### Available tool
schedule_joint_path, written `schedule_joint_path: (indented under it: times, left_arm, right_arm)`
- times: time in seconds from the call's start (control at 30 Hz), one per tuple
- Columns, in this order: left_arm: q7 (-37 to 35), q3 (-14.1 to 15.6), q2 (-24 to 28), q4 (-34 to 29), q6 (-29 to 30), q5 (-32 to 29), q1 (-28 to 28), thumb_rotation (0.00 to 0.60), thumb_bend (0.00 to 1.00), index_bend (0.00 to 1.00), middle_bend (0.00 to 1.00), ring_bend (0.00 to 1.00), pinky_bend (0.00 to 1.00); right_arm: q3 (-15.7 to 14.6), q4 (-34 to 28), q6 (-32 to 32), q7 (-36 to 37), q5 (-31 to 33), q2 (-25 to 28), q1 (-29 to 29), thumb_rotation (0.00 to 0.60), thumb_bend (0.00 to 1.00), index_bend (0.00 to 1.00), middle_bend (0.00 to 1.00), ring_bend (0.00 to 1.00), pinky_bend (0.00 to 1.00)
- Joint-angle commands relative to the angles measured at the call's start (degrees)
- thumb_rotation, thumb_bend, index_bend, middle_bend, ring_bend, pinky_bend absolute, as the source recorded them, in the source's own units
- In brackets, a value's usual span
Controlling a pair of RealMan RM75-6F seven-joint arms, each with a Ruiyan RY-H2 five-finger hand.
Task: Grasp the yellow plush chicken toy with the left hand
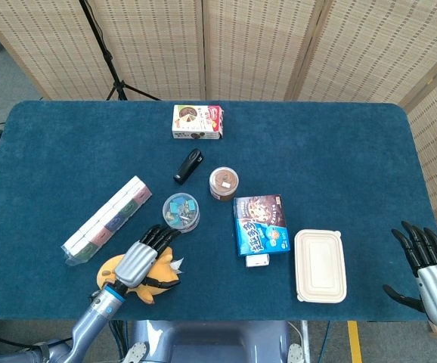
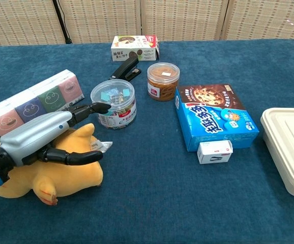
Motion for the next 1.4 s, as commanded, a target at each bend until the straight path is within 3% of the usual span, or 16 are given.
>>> schedule_joint_path:
  times: [0.03, 0.53, 0.87, 1.17, 1.4]
  left_arm:
    - [0.9, -0.2, 0.0, -1.0, -0.1, 0.4, -0.6, 0.098, 0.00, 0.00, 0.00, 0.00, 0.00]
    - [5.9, -2.0, -0.8, -5.6, -3.6, -0.1, -4.6, 0.098, 0.00, 0.00, 0.00, 0.00, 0.00]
    - [4.5, -1.9, 3.0, -10.4, -2.7, 0.8, -5.6, 0.098, 0.00, 0.00, 0.00, 0.00, 0.00]
    - [0.3, 1.6, 10.2, -15.0, 1.9, 4.8, -4.0, 0.098, 0.00, 0.00, 0.00, 0.00, 0.00]
    - [-5.6, 5.5, 15.1, -12.3, 6.2, 7.5, -1.5, 0.099, 0.00, 0.00, 0.00, 0.00, 0.00]
  right_arm:
    - [0.0, 0.0, -0.1, 0.0, 0.0, 0.0, 0.0, 0.600, 0.00, 0.00, 0.00, 0.00, 0.00]
    - [-0.4, -0.4, 0.6, -0.1, -0.9, 0.2, -0.2, 0.600, 0.00, 0.00, 0.00, 0.00, 0.00]
    - [-0.3, -0.4, 0.8, 0.3, -0.8, 0.4, -0.3, 0.600, 0.00, 0.00, 0.00, 0.00, 0.00]
    - [-0.3, -0.4, 0.8, 0.4, -0.8, 0.4, -0.3, 0.600, 0.00, 0.00, 0.00, 0.00, 0.00]
    - [-0.3, -0.6, 0.7, 0.4, -0.8, 0.4, -0.3, 0.600, 0.00, 0.00, 0.00, 0.00, 0.00]
